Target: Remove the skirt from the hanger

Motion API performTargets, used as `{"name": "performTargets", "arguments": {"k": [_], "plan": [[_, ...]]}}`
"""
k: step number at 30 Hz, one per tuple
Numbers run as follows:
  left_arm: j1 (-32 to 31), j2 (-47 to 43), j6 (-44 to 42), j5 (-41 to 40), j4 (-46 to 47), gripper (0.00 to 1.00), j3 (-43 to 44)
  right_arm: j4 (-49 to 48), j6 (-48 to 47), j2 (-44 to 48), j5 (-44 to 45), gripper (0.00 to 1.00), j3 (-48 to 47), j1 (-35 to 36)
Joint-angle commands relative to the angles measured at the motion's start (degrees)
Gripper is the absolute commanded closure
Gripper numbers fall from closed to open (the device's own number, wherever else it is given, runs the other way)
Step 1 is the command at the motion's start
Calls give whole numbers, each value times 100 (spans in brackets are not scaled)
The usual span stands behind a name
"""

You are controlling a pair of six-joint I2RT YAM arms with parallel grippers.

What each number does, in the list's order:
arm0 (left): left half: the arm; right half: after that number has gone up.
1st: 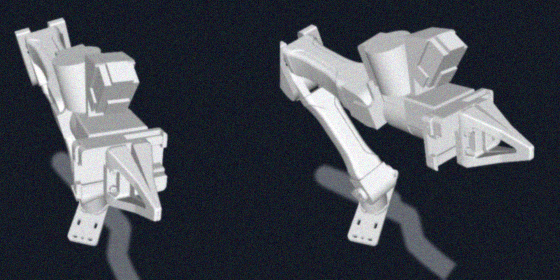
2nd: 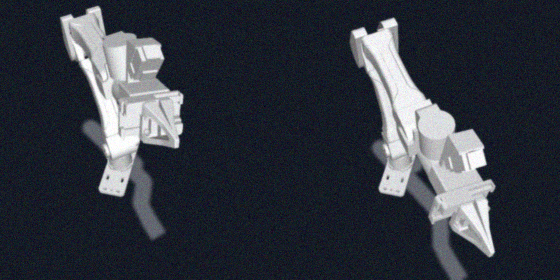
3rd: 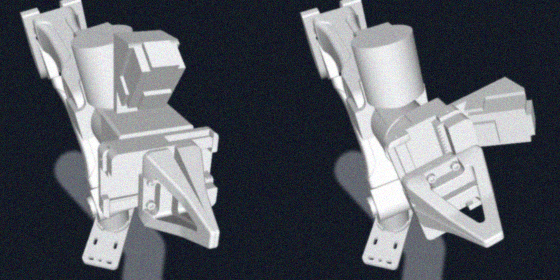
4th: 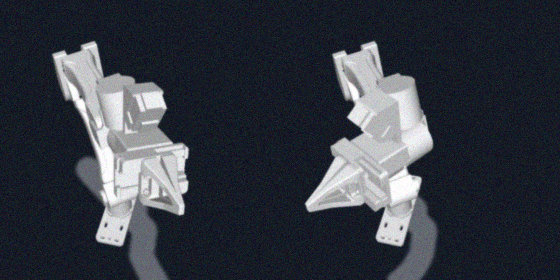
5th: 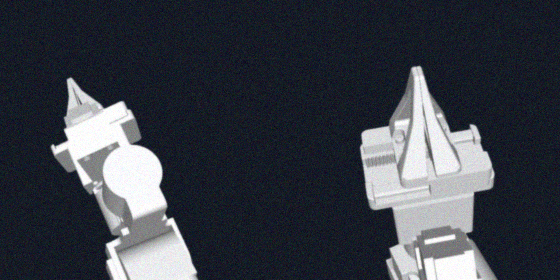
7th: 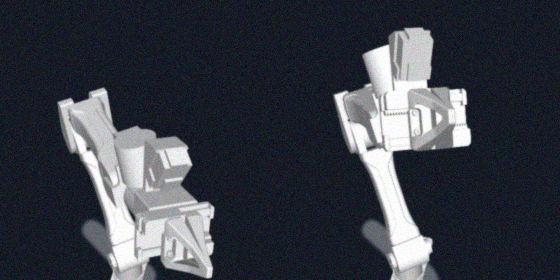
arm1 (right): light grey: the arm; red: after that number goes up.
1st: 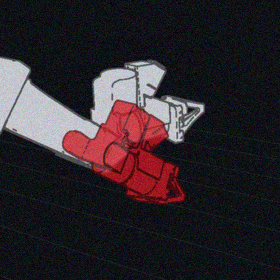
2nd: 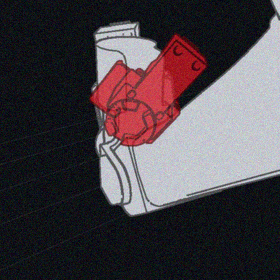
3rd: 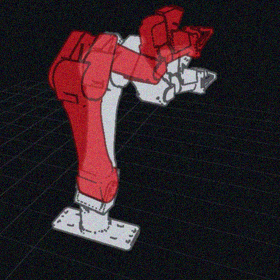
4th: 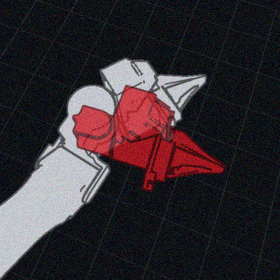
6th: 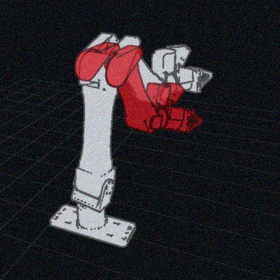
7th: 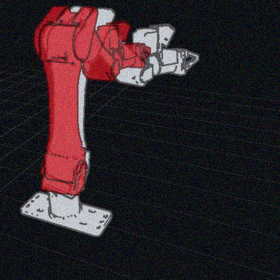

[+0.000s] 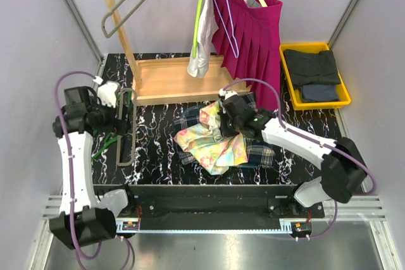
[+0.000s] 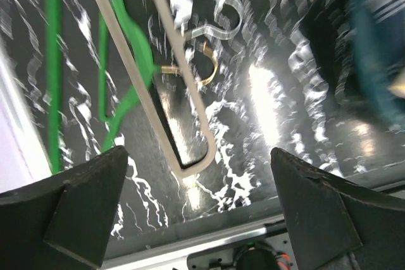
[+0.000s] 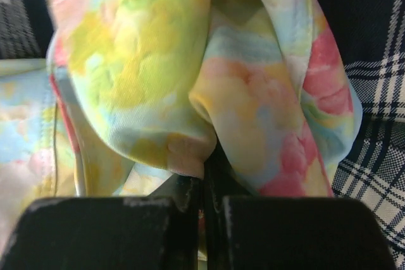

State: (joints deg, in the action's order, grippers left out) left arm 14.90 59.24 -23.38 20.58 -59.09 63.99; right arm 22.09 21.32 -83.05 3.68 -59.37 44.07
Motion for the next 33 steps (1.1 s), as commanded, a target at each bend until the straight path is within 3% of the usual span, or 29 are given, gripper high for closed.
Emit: {"name": "performTargets", "arguments": {"k": [1, 6, 9, 10, 13, 14, 18, 20, 25, 33], "plan": [[-4, -290, 412, 876, -445, 1, 1202, 804, 92, -317, -201, 96, -320, -48], [-4, -142, 1281, 1754, -227, 1, 2766, 1560, 39, -704, -762, 85, -549, -48], [-39, 87, 2028, 2160, 204, 1, 3514, 1615, 118, -739, -1070, 62, -365, -48], [-74, 148, 2317, 2344, 344, 1, 3663, 1580, 118, -670, -1176, 39, -243, -57], [-670, 438, 2907, 1927, 933, 1, 4243, 1466, 311, -172, -1072, 25, -189, -48], [-1194, 630, 2918, 1706, 1126, 1, 4567, 1352, 459, 110, -1045, 21, -162, -48], [-2437, 1448, 2769, 626, 1172, 1, 5623, 554, 601, 1848, -519, 11, -197, -57], [-2893, 1958, 2759, 369, 1311, 1, 6116, 420, 575, 2291, -195, 7, -320, -57], [-3466, 3081, 2838, 51, 1672, 1, 6871, -230, 645, 3636, 71, 3, -85, -57], [-3854, 4296, 2821, -265, 2296, 1, 7681, -423, 768, 4216, 80, 0, 215, -57]]}}
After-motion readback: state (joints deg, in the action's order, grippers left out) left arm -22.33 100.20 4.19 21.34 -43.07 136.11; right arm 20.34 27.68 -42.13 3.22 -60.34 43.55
